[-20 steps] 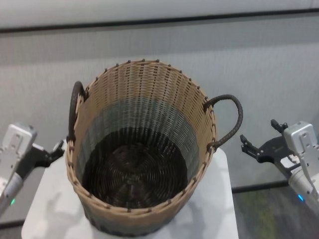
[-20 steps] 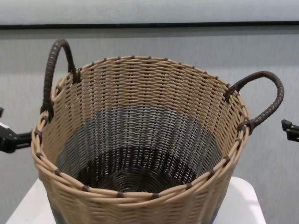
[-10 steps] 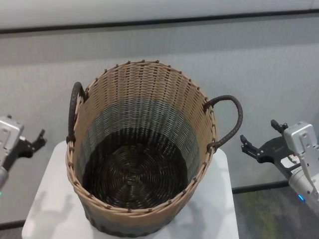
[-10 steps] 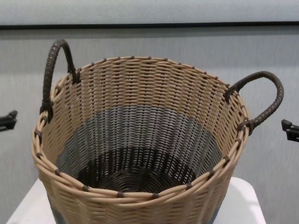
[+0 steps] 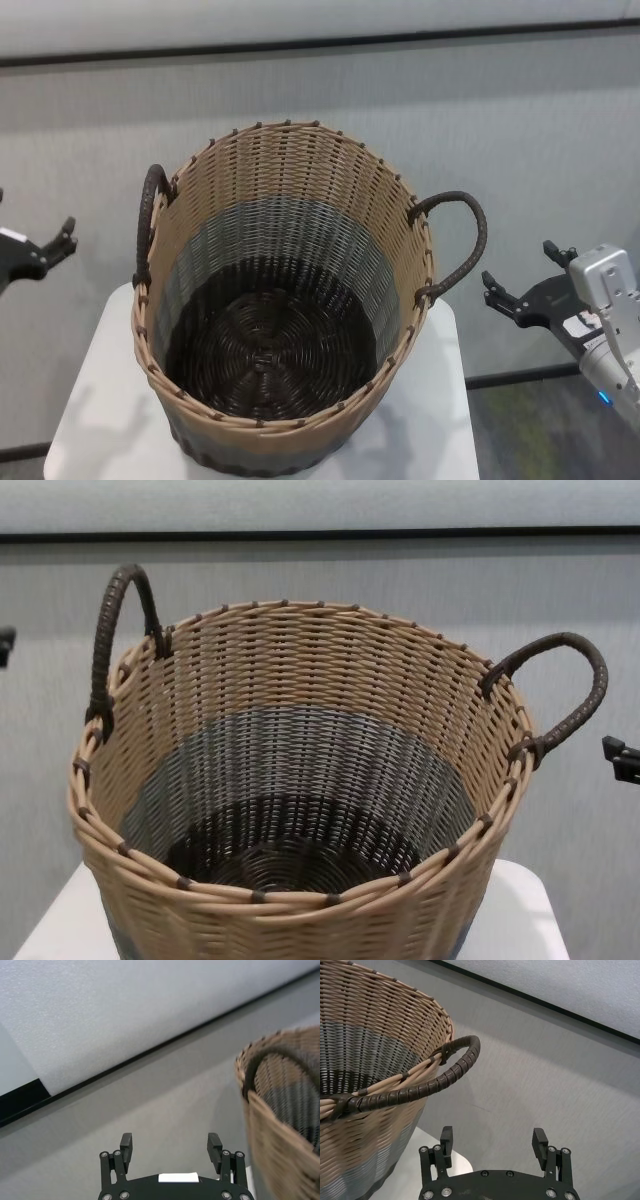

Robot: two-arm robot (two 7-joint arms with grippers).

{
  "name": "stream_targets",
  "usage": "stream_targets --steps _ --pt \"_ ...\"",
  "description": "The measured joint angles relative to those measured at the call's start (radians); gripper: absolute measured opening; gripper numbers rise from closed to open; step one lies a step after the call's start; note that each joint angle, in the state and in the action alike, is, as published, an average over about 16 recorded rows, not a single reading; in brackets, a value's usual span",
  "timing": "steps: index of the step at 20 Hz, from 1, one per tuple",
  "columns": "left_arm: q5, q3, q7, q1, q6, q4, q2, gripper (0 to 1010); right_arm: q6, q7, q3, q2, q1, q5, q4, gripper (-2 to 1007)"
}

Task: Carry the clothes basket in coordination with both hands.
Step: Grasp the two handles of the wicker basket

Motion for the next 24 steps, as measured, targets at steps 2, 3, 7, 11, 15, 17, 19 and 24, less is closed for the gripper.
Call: stream_targets --steps 2,3,7,11,15,17,19,24 --pt "-0.071 -0.03 -0.057 0.012 0.015 -0.03 0.01 999 0.0 0.0 0.0 0.0 0.0 0.0 0.0 1000" --pt "-0.109 -0.044 -0.087 0.017 0.025 -0.045 0.015 999 0.0 0.0 0.0 0.0 0.0 0.0 0.0 1000" --pt "-0.269 -0.098 -0.214 0.036 0.075 -0.1 0.033 999 0.0 0.0 0.0 0.0 0.0 0.0 0.0 1000" --pt "-0.418 -0.133 -0.326 0.046 0.137 -0.141 0.047 999 0.0 0.0 0.0 0.0 0.0 0.0 0.0 1000" --pt "-0.518 -0.14 -0.399 0.044 0.196 -0.168 0.06 999 0.0 0.0 0.0 0.0 0.0 0.0 0.0 1000" --pt "-0.54 -0.134 -0.418 0.041 0.215 -0.176 0.066 999 0.0 0.0 0.0 0.0 0.0 0.0 0.0 1000" --pt "-0.547 -0.121 -0.431 0.035 0.227 -0.181 0.072 999 0.0 0.0 0.0 0.0 0.0 0.0 0.0 1000" --pt "-0.526 -0.079 -0.438 0.015 0.238 -0.179 0.081 999 0.0 0.0 0.0 0.0 0.0 0.0 0.0 1000"
